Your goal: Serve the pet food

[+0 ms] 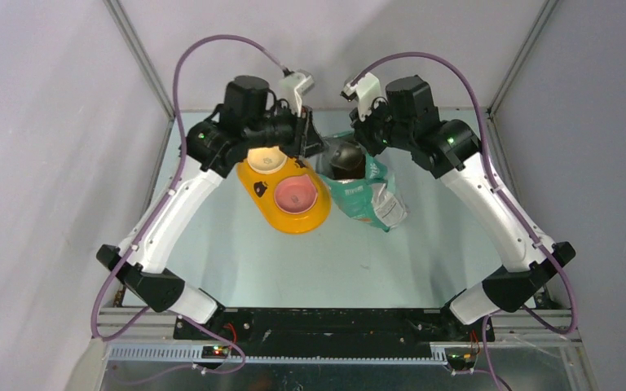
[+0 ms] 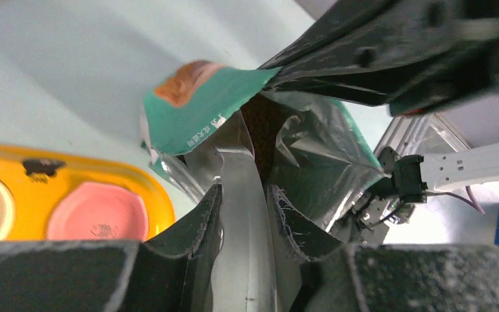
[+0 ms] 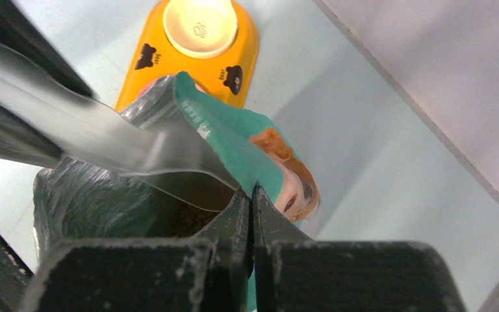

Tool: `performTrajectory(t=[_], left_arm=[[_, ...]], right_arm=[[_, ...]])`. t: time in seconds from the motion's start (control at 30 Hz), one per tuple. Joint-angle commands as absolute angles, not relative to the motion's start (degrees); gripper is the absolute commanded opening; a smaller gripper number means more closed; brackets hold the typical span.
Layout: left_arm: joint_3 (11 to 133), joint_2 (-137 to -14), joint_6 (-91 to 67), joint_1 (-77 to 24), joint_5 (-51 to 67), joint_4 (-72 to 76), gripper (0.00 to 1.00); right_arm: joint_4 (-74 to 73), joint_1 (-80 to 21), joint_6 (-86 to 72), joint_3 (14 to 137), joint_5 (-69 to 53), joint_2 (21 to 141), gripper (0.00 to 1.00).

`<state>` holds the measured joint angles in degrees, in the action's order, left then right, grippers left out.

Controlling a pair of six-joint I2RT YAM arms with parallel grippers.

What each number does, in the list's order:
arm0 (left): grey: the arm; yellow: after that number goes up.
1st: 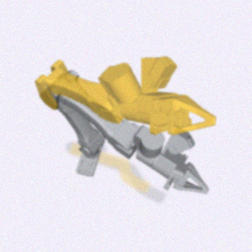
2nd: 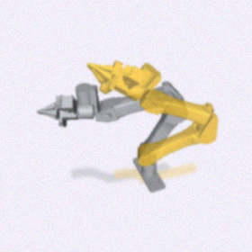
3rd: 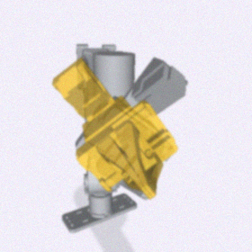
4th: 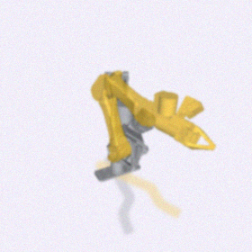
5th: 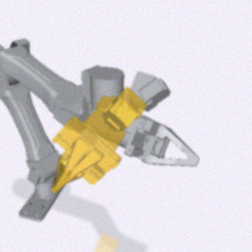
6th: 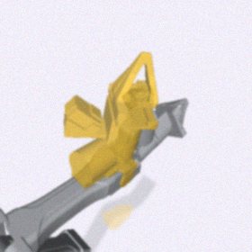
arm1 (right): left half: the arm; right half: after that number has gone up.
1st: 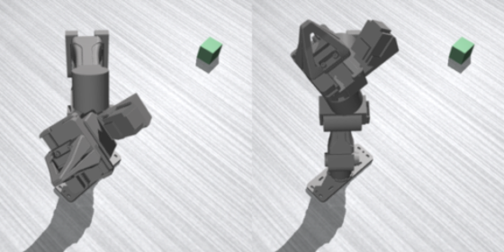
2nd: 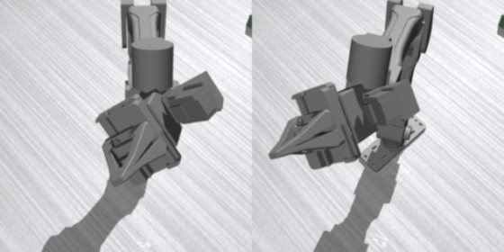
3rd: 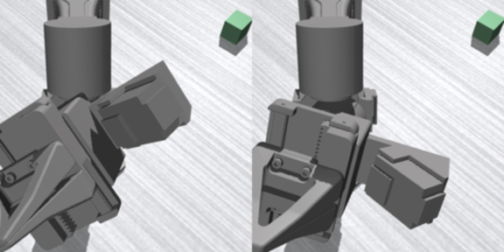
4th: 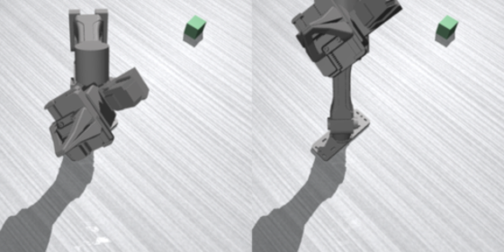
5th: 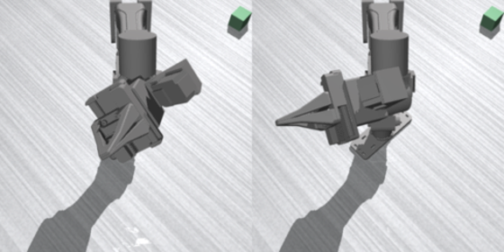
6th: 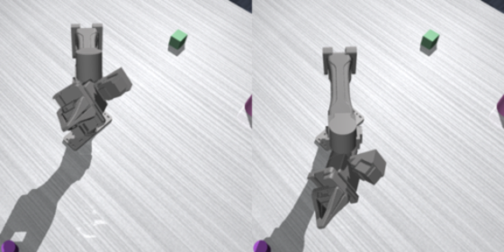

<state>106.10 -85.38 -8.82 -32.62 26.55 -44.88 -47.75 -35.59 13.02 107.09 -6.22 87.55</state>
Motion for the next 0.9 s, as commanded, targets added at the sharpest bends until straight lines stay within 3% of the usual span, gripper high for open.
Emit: performTrajectory(t=[0.0,0.5,0.87], left_arm=[[102.9,-84.9,-12.0,-34.3,13.7,-46.1,0.0],[95.4,-88.5,-10.2,-41.9,-8.0,-39.9,0.0],[86.3,-93.7,-8.6,-44.6,-10.1,-35.0,0.0]], right_arm=[[-37.5,-37.4,7.4,106.4,-6.9,81.5,0.0],[-39.4,-40.7,-9.4,96.5,-6.9,81.2,0.0],[-38.6,-40.0,-14.2,90.2,-5.9,82.4,0.0]])
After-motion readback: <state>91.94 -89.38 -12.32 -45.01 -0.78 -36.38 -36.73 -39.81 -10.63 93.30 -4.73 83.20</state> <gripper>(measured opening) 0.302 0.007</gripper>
